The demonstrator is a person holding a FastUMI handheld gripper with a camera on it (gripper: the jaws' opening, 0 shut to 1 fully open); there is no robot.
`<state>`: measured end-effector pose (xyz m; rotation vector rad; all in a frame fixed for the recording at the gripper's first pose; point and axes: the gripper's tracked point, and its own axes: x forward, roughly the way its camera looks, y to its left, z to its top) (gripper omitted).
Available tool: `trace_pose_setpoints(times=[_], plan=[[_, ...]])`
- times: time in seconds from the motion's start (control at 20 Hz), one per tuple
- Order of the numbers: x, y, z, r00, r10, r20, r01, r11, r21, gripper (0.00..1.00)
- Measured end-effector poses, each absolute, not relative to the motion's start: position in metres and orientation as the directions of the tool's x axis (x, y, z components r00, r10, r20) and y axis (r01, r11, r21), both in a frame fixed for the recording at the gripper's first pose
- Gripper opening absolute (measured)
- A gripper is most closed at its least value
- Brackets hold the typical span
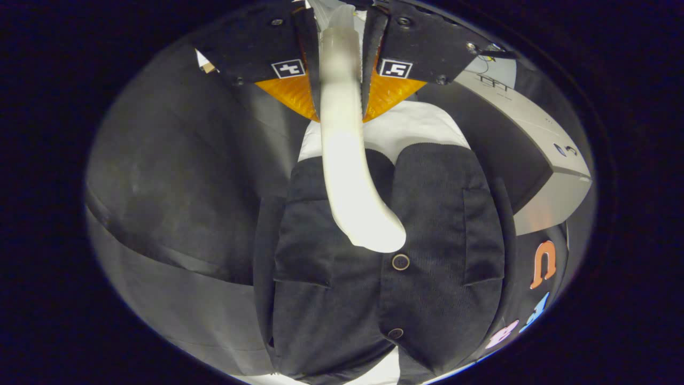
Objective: Iron the clothes twice with a garment steamer, once on the left side and once on the right side.
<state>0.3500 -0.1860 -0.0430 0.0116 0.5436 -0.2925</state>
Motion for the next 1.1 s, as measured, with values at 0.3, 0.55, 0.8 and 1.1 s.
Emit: trace_pose_setpoints(times=[0.3, 0.55, 0.8, 1.1], plan=[[0.341, -0.181, -0.051, 0.832, -0.23, -0.504, 0.267, 0.964, 0.002, 0.37], [0.284, -0.154, -0.042, 0.833, -0.246, -0.496, 0.3, 0.954, 0.03, 0.37], [0.209, -0.086, -0.024, 0.859, -0.245, -0.45, 0.306, 0.95, 0.065, 0.37], [0.12, 0.013, -0.022, 0.883, -0.208, -0.422, 0.275, 0.956, 0.104, 0.37]])
